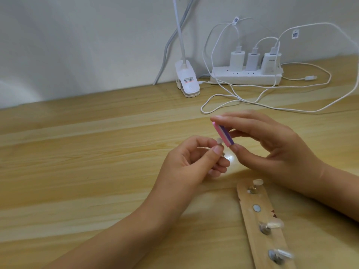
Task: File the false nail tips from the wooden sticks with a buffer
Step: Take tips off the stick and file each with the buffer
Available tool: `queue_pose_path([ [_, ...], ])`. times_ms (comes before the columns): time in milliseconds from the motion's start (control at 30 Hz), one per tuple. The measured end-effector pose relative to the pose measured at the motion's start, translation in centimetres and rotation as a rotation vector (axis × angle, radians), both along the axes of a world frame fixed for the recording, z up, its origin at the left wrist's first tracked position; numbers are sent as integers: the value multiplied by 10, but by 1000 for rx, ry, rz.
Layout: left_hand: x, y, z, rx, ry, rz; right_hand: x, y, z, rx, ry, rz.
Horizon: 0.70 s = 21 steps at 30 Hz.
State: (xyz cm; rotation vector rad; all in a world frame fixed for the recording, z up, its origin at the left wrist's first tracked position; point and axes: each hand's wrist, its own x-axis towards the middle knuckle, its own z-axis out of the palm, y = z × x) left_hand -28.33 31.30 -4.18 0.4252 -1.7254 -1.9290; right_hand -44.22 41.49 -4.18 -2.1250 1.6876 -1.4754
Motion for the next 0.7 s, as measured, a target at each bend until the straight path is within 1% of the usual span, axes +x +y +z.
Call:
queue_pose_path([
  [100,0,-4,0,28,10,16,0,1,-1,16,25,-2],
  [233,-1,-1,-1,-33,-26,-73,1,-1,1,-1,-47,5],
  [367,-1,-5,0,36,18,-9,0,1,0,33,13,-15],
  [500,-1,1,-4,-126,-63,-89,2,1,2,23,-11,-23],
  [533,-1,2,-4,-119,-60,-87,2,1,3,23,-6,-25],
  [633,0,-5,-1,17,6,-15,2,2,2,24,25,-28],
  [700,0,-7,-1,38,21,9,3,2,2,25,46,-25],
])
